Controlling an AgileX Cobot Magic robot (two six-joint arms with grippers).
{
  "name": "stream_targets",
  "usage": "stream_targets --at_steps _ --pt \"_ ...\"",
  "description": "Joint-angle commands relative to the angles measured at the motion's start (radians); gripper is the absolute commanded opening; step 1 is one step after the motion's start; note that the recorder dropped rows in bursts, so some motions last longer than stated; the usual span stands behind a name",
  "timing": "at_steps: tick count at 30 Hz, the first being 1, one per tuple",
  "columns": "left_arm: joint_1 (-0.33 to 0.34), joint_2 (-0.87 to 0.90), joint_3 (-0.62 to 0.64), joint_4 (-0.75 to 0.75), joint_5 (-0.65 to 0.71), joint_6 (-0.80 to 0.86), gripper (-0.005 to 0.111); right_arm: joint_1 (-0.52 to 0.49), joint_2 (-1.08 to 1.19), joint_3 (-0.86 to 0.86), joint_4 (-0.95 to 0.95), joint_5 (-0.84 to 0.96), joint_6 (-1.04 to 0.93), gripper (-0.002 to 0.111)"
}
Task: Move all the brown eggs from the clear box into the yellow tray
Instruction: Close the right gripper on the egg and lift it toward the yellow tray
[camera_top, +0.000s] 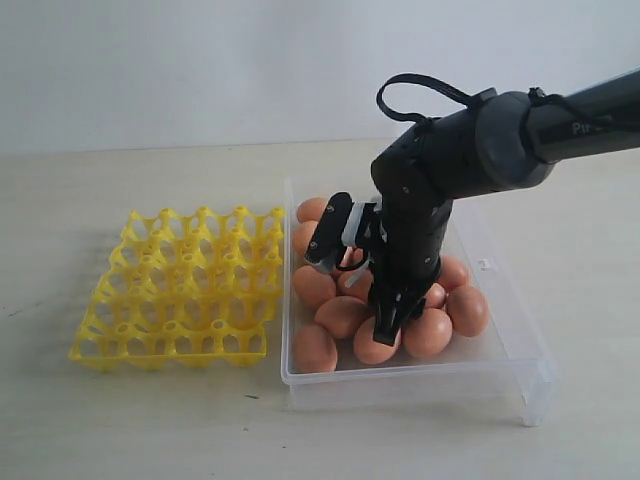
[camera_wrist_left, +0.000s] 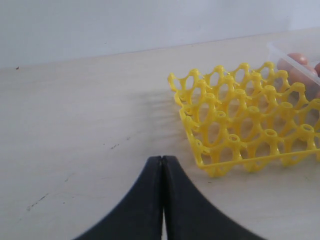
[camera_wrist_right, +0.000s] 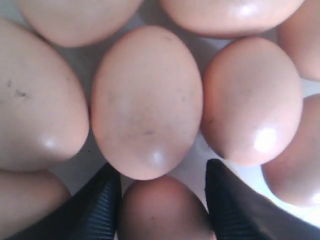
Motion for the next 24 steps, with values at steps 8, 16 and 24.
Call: stream_targets --at_steps 8,16,24 --pt "-0.004 -0.006 -0.004 0.002 -0.006 0.0 0.0 -0.002 -0.13 0.013 0.102 -0.22 0.096 0.0" --pt "-0.004 -0.006 -0.004 0.002 -0.006 0.0 0.0 0.0 -0.287 0.103 0.283 -0.526 0.222 0.0" --pt "-0.004 -0.006 -0.004 0.002 -0.006 0.0 0.0 0.095 -0.329 0.213 0.356 -0.9 0.349 0.0"
